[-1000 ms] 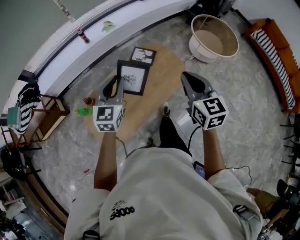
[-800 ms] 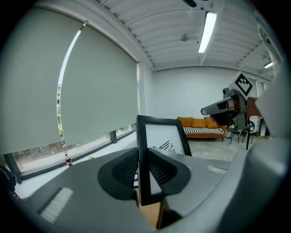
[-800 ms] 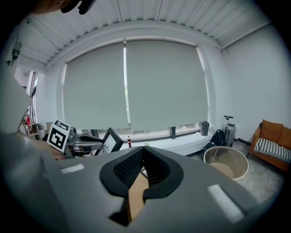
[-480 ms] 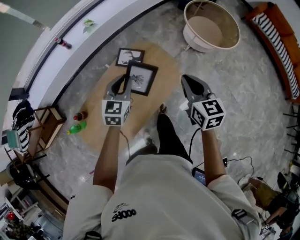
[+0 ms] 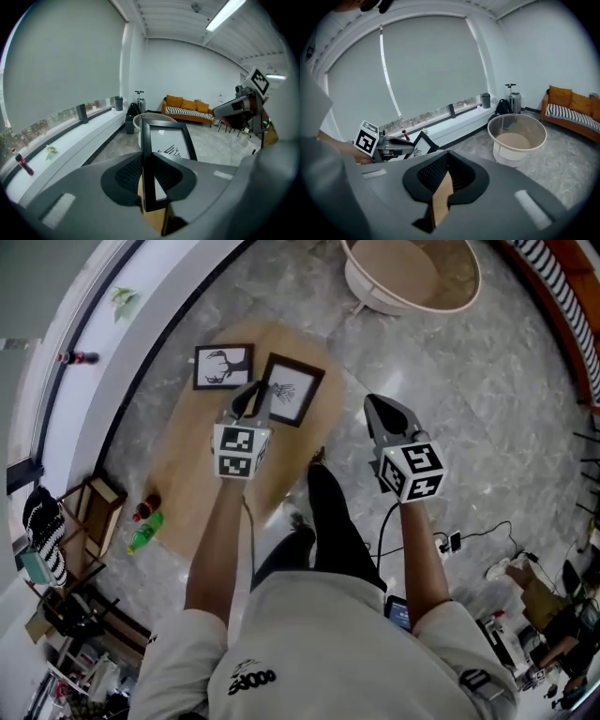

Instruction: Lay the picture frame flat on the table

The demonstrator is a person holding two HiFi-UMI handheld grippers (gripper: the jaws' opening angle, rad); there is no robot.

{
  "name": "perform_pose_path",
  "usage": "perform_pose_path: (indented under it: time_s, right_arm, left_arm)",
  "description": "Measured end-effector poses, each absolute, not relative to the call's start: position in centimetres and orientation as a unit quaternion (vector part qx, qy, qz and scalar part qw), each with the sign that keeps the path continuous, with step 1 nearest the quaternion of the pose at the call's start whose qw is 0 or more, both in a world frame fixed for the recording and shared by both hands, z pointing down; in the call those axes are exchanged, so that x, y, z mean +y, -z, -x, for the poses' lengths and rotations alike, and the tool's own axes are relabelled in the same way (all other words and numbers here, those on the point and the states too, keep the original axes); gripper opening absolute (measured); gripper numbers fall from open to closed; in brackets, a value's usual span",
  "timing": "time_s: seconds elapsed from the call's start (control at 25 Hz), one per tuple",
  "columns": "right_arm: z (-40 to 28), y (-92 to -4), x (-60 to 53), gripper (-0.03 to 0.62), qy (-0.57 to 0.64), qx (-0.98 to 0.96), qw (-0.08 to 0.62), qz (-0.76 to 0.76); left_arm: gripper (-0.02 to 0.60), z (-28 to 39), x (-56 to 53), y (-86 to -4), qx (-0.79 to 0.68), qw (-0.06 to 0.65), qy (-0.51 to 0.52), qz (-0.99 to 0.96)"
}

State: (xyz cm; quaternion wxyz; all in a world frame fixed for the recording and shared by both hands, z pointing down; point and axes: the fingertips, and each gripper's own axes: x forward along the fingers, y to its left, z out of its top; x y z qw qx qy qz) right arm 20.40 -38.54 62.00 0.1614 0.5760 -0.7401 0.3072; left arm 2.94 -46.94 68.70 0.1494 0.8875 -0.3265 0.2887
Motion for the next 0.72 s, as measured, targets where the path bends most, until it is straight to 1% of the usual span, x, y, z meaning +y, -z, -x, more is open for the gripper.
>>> perform_pose_path:
  time_s: [0.24,0.56,0.72]
  right_arm:
    - [-22.9,-67.1,-42.5,0.003,-0.325,-0.726,0.173,-0.58]
    - [-23.3,-72.9,-44.5,0.003,-0.366,-0.712,0.191,-0.568]
    - [-23.4,-75.9,-44.8,0.003,-0.386,-0.703,0.197,-0.564]
  left_arm:
    - [0.074,-5.8,-49.9,-76.7,-0.321,0.191,-0.318,-0.872]
    - [0.074,-9.1,-52.3,-85.3,-0.297,0.227,-0.364,-0.853]
    - [0.075,-9.7,-53.1,-89.3,-0.289,0.241,-0.389,-0.841]
